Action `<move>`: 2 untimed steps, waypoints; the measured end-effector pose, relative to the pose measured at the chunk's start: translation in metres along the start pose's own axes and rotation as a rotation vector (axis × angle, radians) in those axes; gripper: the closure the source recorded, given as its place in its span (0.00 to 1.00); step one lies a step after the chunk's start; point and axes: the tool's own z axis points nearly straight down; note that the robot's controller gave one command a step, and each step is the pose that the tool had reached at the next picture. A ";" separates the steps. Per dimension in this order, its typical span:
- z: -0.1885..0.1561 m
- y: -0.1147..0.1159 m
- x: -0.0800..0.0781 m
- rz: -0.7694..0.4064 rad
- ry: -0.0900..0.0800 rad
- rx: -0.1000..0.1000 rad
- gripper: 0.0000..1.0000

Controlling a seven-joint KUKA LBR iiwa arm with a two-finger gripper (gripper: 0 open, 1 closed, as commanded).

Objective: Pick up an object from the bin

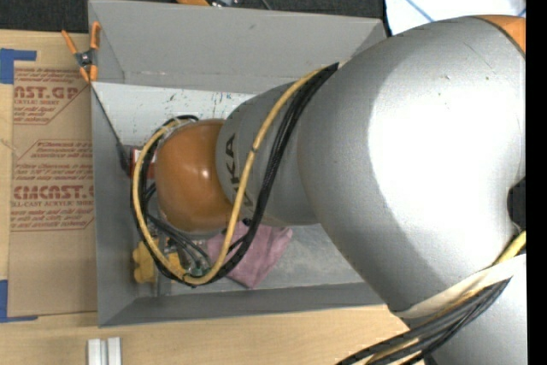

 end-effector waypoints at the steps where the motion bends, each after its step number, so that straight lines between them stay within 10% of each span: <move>1: -0.025 0.000 0.001 0.000 0.003 0.001 1.00; 2: -0.049 0.001 -0.001 -0.001 0.000 0.000 1.00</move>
Offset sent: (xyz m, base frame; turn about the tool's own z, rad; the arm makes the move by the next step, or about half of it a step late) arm -0.0020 -0.0007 0.0196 -0.0006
